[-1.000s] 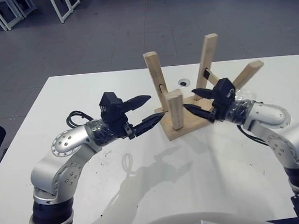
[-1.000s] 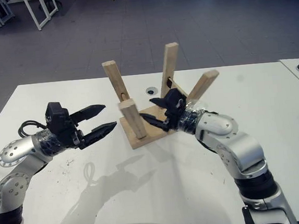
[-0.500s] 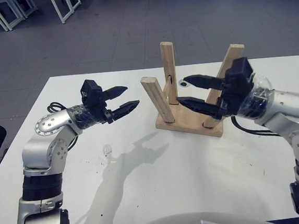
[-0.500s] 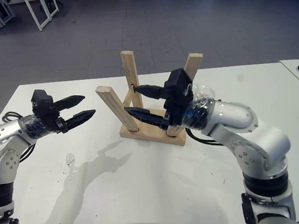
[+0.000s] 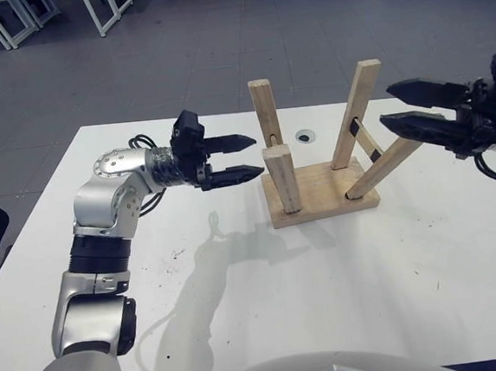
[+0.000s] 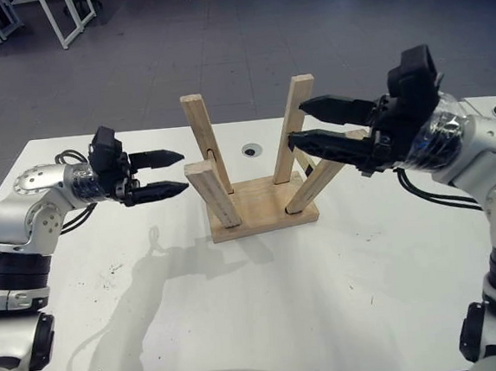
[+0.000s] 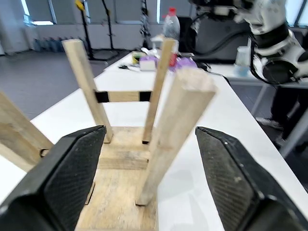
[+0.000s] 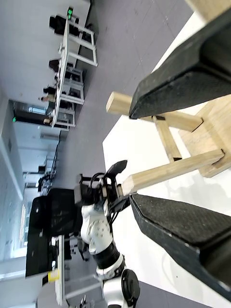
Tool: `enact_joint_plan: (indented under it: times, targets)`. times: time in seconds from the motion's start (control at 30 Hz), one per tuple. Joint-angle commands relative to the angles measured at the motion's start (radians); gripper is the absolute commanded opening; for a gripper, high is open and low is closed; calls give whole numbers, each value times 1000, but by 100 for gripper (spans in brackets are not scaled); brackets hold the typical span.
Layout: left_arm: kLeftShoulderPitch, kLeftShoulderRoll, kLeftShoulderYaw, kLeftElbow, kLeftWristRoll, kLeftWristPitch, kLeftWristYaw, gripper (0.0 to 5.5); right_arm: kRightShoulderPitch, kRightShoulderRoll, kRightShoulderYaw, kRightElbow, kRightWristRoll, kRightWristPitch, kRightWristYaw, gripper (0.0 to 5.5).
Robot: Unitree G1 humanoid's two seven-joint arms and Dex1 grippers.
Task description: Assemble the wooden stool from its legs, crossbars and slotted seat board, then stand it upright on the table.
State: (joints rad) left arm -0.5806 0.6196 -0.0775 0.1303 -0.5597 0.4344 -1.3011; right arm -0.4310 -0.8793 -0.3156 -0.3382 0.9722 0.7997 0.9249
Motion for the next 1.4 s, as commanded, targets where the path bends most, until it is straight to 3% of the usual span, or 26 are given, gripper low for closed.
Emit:
enact_joint_plan:
  times: [0.03,0.23,0.53,0.83,1.23,1.4]
  targets:
    - [25,35,-18,10,59,-29,-31,344,8,-47,-28,60,-51,-39,45,285]
    - [20,-62,-25,-53,42,3,45,344,37,-105,-34,209,-139,-106,164,285]
    - [-26,-123,-83,-3,76,0,36,344,1,-119,94,499,-330,-271,366,285]
    - [-88,-148,-119,144,136,-64,-31,344,-114,-18,253,717,-479,-410,484,285]
    - [-82,-143,-88,220,144,-86,-81,344,14,36,289,510,-462,-367,514,285]
    - [-26,-104,-65,171,115,-36,-111,272,78,38,285,394,-426,-310,503,285]
